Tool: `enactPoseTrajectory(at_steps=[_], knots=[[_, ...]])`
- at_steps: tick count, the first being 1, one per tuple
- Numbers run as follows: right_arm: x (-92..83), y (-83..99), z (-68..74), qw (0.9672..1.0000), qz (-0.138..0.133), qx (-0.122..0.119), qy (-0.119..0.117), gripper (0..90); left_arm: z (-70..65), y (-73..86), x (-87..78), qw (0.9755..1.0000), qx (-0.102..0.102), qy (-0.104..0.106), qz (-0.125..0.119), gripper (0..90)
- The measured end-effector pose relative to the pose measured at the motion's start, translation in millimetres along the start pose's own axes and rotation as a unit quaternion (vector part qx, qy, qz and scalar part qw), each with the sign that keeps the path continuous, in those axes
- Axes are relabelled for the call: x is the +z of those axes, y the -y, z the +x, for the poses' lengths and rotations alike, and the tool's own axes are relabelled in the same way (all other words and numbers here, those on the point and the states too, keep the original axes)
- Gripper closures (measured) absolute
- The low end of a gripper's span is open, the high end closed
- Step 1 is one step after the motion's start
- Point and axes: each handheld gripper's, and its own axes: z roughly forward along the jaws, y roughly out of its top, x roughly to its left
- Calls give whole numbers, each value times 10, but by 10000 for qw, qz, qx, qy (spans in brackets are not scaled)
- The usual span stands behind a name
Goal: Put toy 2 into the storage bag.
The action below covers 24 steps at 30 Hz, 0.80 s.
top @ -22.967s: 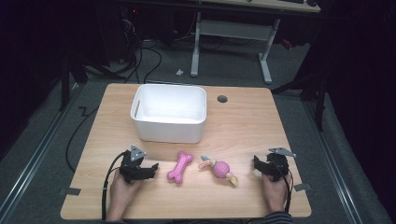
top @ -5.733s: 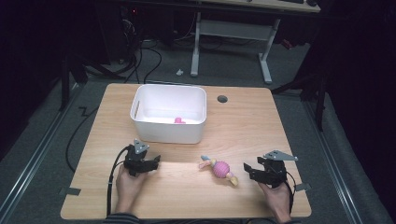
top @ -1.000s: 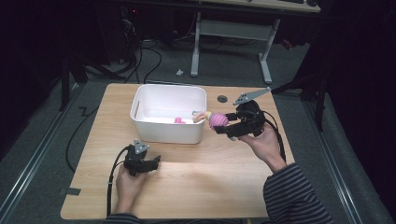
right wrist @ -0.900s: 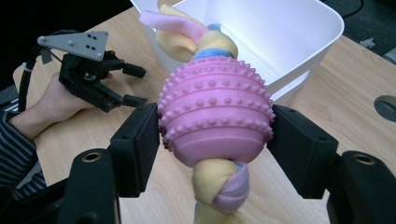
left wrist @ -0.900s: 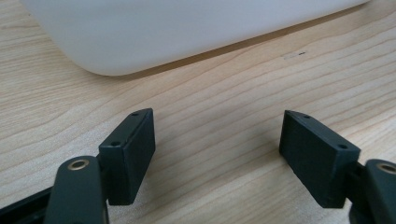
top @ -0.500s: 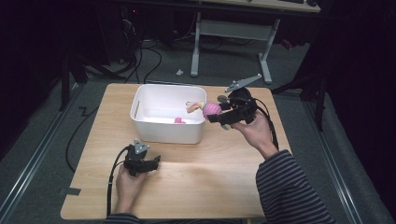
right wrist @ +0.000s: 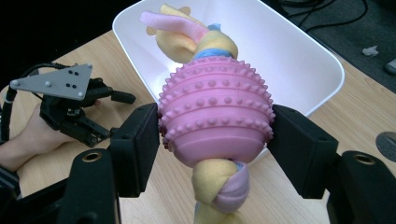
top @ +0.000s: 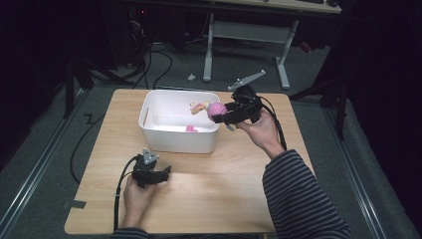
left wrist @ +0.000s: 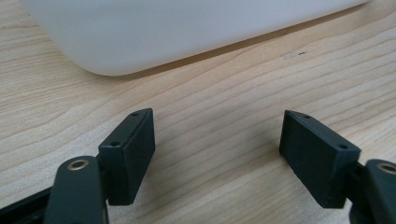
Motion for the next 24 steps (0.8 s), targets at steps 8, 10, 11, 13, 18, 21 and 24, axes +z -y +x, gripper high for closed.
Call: enactPoseTrajectory(at_steps=[8, 10, 11, 13, 18, 21, 24], knots=[[176, -141, -37, 9999, 150, -46, 57, 349, 0, 0, 0, 10000, 0, 0, 0, 272], [214, -167, -52, 9998, 161, -71, 57, 349, 0, 0, 0, 10000, -2, -1, -2, 272], [231, -180, -52, 9998, 176, -53, 60, 349, 0, 0, 0, 10000, -3, 0, -2, 272], [266, -201, -55, 9998, 179, -27, 49, 349, -1, 0, 0, 10000, -4, -1, -3, 272], [358, -254, -65, 9997, 220, -90, 78, 348, -1, 0, 0, 10000, -3, -3, -2, 272], [425, -274, -77, 9996, 266, -99, 55, 348, -1, 0, 0, 10000, -1, -2, 0, 272], [505, -284, -81, 9995, 310, -94, 17, 348, 0, 0, -1, 10000, 4, -1, 5, 272]])
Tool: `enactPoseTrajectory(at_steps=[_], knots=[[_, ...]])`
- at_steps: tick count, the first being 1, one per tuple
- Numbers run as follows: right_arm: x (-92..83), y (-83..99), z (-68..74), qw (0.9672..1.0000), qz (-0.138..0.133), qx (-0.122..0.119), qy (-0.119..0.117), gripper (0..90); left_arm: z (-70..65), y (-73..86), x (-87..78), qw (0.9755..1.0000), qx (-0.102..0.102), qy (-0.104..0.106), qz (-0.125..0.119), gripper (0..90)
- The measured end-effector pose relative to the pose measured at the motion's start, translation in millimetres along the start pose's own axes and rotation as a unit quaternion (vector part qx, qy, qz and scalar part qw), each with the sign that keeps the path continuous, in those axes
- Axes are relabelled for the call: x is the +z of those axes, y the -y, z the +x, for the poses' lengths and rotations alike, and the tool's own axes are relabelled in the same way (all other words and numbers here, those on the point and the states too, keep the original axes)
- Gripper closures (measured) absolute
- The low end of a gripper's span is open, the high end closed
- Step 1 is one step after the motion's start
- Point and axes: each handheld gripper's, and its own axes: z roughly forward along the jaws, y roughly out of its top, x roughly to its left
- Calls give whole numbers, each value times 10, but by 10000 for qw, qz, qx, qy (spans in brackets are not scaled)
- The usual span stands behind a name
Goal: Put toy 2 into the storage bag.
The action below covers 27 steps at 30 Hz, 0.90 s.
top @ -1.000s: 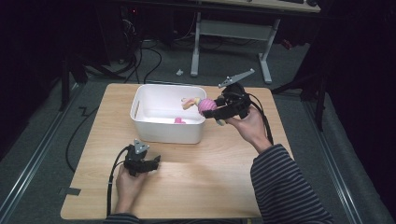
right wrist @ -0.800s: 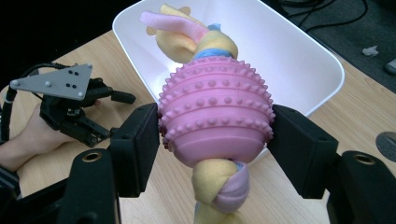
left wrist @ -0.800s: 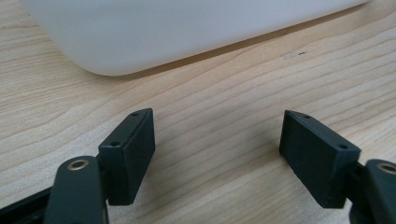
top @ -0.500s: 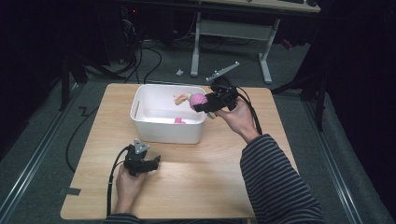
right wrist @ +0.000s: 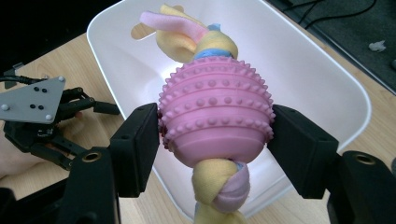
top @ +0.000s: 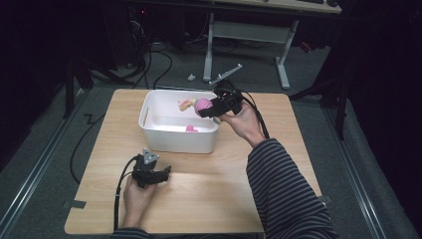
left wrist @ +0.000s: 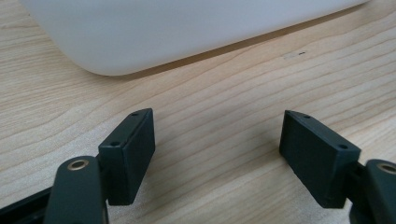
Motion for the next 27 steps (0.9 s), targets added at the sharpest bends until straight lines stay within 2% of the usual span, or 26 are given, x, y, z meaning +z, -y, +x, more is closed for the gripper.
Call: enactPoseTrajectory(at_steps=[12, 17, 21, 27], knots=[[324, -38, 136, 9990, 366, -254, -87, 347, 1, 0, -1, 10000, 5, -2, 5, 272], [410, -45, 191, 9984, 494, -249, -145, 346, 1, 0, 0, 10000, 7, 0, 4, 271], [465, -51, 227, 9976, 568, -352, -180, 345, 1, 0, 0, 10000, 8, 0, 5, 271], [521, -60, 277, 9969, 658, -383, -210, 343, 1, 0, 0, 10000, 9, 1, 5, 270]])
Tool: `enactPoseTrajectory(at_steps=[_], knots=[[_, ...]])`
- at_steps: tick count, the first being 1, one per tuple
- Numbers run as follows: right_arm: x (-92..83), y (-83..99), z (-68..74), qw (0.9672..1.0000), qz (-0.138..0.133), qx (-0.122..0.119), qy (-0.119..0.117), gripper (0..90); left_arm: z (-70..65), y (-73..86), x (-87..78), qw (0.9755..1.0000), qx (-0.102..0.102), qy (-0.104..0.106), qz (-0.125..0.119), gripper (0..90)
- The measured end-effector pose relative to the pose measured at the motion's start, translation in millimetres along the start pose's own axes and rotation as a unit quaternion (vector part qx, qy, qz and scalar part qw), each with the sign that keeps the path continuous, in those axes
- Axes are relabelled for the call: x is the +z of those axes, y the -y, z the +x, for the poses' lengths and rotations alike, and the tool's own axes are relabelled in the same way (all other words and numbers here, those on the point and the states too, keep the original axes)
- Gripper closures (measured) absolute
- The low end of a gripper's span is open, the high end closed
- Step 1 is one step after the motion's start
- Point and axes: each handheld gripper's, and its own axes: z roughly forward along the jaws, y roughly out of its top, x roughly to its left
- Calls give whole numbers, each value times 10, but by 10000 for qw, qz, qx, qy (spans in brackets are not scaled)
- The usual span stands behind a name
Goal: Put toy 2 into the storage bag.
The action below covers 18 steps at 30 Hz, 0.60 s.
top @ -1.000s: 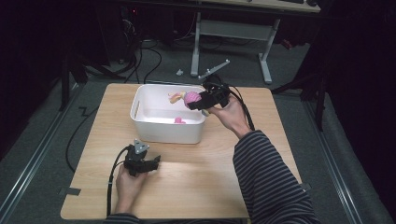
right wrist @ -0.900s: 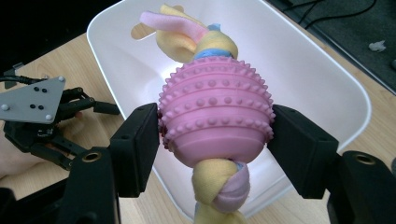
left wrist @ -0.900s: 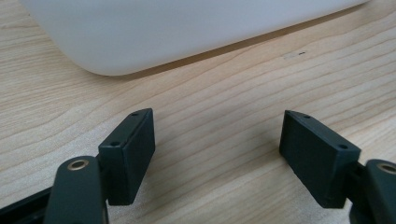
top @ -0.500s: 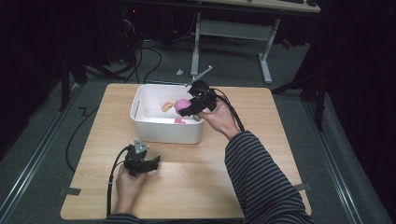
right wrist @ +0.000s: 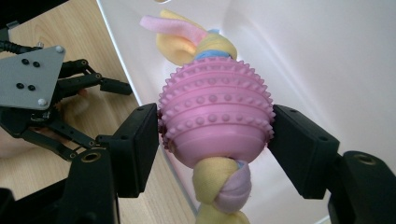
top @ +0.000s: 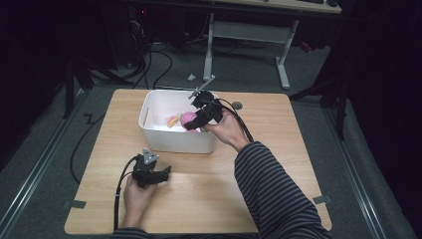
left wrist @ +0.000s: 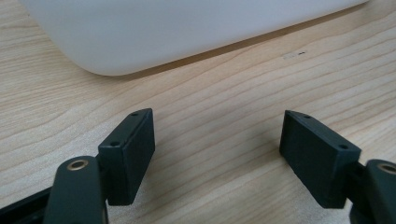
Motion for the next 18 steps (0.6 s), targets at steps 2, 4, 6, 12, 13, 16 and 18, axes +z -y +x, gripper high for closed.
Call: enactPoseTrajectory(at_steps=[2, 4, 6, 12, 13, 16, 18], knots=[[15, -5, 12, 10000, 19, -22, -17, 343, 0, 0, 0, 10000, 2, 0, 1, 270], [19, -8, 26, 10000, 45, -3, -13, 342, 0, 0, 0, 10000, 1, 0, 0, 270], [26, -12, 24, 10000, 59, -45, -35, 339, 0, 0, 0, 10000, 0, 1, 0, 270], [-4, -13, 39, 9997, -6, -22, 261, 338, -1, 0, 0, 10000, -4, 3, -1, 270], [-27, -11, 36, 9996, -39, -23, 290, 337, 0, 0, 0, 10000, -2, 4, -2, 270], [-96, 9, 28, 9994, -109, 2, 326, 333, -2, 0, 1, 10000, -3, 6, -3, 268], [-152, 40, 22, 9992, -185, 37, 345, 332, -3, 0, 2, 10000, -7, 8, -5, 267]])
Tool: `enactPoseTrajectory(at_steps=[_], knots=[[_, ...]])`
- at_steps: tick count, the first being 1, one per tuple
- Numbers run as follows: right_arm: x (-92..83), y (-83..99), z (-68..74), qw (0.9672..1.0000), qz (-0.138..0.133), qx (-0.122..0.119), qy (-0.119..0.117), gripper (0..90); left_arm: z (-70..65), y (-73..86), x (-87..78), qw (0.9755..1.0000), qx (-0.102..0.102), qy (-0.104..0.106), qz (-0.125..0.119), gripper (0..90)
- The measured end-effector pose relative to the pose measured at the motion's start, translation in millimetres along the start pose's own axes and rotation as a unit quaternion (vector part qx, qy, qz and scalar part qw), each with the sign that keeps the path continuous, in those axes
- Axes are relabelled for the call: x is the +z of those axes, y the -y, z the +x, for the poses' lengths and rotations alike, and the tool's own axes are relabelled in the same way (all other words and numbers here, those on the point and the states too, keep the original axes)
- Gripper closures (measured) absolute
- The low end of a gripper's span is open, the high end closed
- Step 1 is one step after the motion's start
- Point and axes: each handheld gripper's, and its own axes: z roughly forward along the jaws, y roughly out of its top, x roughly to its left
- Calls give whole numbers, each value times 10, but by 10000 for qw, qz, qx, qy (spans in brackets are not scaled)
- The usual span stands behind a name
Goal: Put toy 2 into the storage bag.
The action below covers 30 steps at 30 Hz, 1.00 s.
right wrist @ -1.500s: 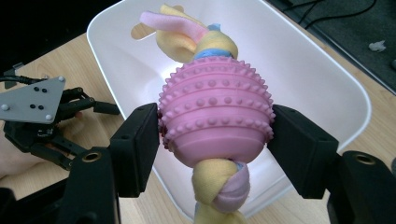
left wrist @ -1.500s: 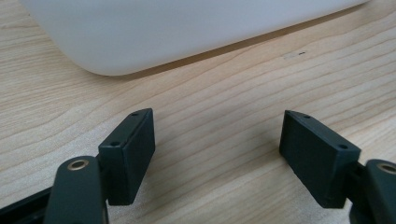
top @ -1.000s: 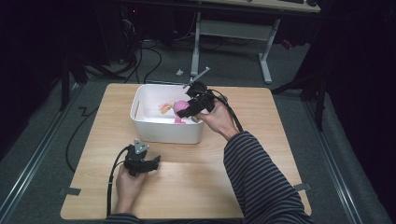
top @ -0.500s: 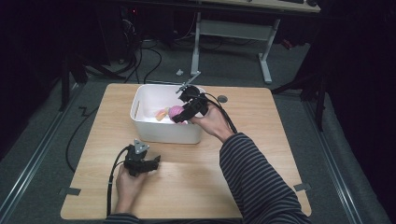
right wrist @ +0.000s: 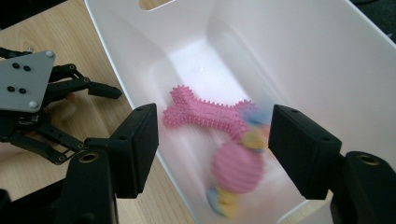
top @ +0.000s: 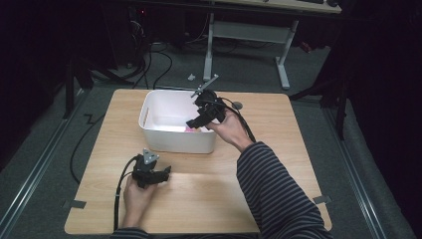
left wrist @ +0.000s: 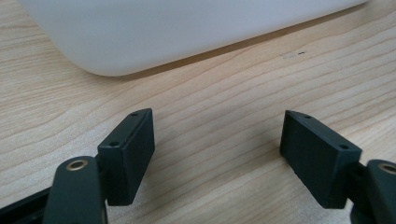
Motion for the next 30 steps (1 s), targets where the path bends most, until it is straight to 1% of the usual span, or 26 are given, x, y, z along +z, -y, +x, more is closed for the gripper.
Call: enactPoseTrajectory(at_steps=[3, 5, 6, 9, 18, 23, 26, 30], knots=[[-96, 64, -34, 9999, -135, 22, 51, 334, 0, 0, 0, 10000, 0, 0, -3, 266], [-162, 113, -53, 9997, -198, 93, 102, 336, -1, 0, 0, 10000, 2, -1, 0, 266], [-193, 138, -67, 9996, -224, 74, 130, 337, 0, 0, 0, 10000, 5, -2, 2, 266], [-295, 209, -99, 9993, -292, 125, 186, 337, -1, 0, 0, 10000, 2, -1, -1, 266], [-581, 428, -187, 9974, -558, 304, 329, 339, -1, 0, 0, 10000, 5, -2, 1, 266], [-691, 535, -225, 9962, -670, 406, 380, 339, -1, 0, 0, 10000, 3, -3, 2, 266], [-740, 612, -254, 9956, -751, 404, 384, 337, -1, 0, 0, 10000, 3, -3, 1, 266], [-790, 713, -271, 9947, -776, 473, 473, 336, -2, 0, 0, 10000, 1, -3, 0, 266]])
